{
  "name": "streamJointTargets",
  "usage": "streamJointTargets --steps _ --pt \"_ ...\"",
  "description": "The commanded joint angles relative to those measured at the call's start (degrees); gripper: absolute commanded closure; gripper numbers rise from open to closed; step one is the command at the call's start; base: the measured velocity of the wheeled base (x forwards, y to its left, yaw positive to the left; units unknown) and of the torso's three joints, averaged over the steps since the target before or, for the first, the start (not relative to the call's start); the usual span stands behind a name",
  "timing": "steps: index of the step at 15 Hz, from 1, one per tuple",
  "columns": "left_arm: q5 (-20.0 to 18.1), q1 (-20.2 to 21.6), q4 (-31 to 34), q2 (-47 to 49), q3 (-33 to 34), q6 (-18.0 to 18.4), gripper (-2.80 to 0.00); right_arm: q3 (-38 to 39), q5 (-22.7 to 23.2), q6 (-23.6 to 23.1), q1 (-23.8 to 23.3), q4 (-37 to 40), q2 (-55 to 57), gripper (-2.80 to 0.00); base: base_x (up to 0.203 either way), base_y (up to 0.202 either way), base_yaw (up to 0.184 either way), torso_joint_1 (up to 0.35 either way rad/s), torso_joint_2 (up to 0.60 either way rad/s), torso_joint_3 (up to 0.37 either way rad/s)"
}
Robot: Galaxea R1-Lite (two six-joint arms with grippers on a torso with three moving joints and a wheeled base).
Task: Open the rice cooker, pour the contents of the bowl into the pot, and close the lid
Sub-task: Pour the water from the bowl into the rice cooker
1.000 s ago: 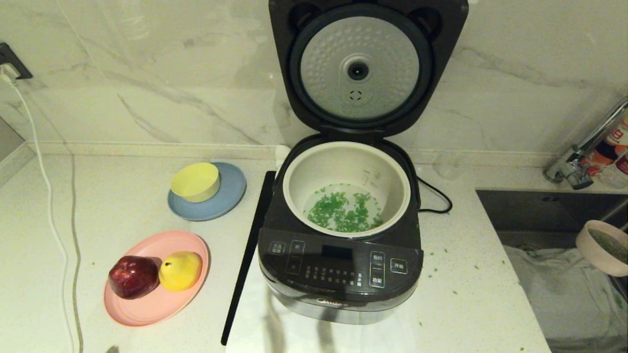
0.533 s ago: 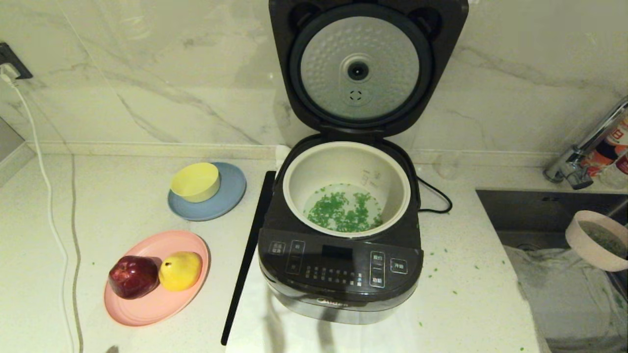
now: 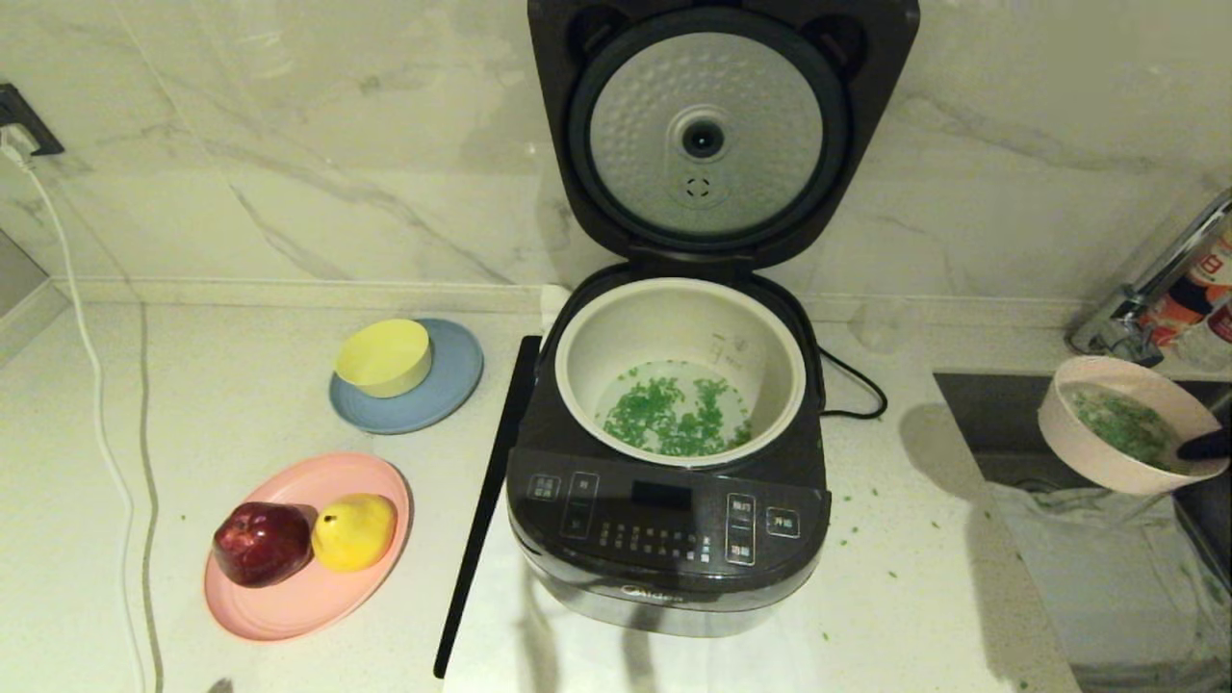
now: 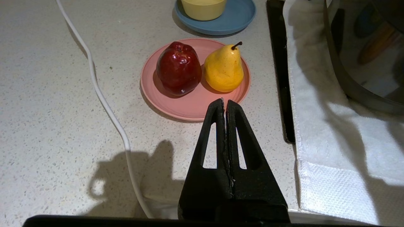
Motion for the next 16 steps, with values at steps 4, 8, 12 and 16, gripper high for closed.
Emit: streamJointTargets --steps 4,8,12,16 --pt "0.05 0.02 -0.04 0.05 0.53 -0.03 0.0 -9.62 -2.88 2.98 17.88 8.34 -3.88 0.0 0.0 0.0 0.0 0.0 0.0 0.0" --pt "-0.03 0.02 -0.05 0.05 0.53 -0.07 0.0 -13.66 -4.65 4.36 27.34 9.62 -2.78 0.0 0.0 0.0 0.0 0.0 0.0 0.0" --pt "0.06 0.02 0.03 0.05 0.53 -0.04 0.0 -17.67 -8.94 4.44 36.4 9.48 0.51 0.0 0.0 0.0 0.0 0.0 0.0 0.0" --pt "0.06 0.02 -0.06 0.05 0.53 -0.06 0.0 -24.94 -13.55 6.88 45.13 9.8 5.29 0.0 0.0 0.0 0.0 0.0 0.0 0.0"
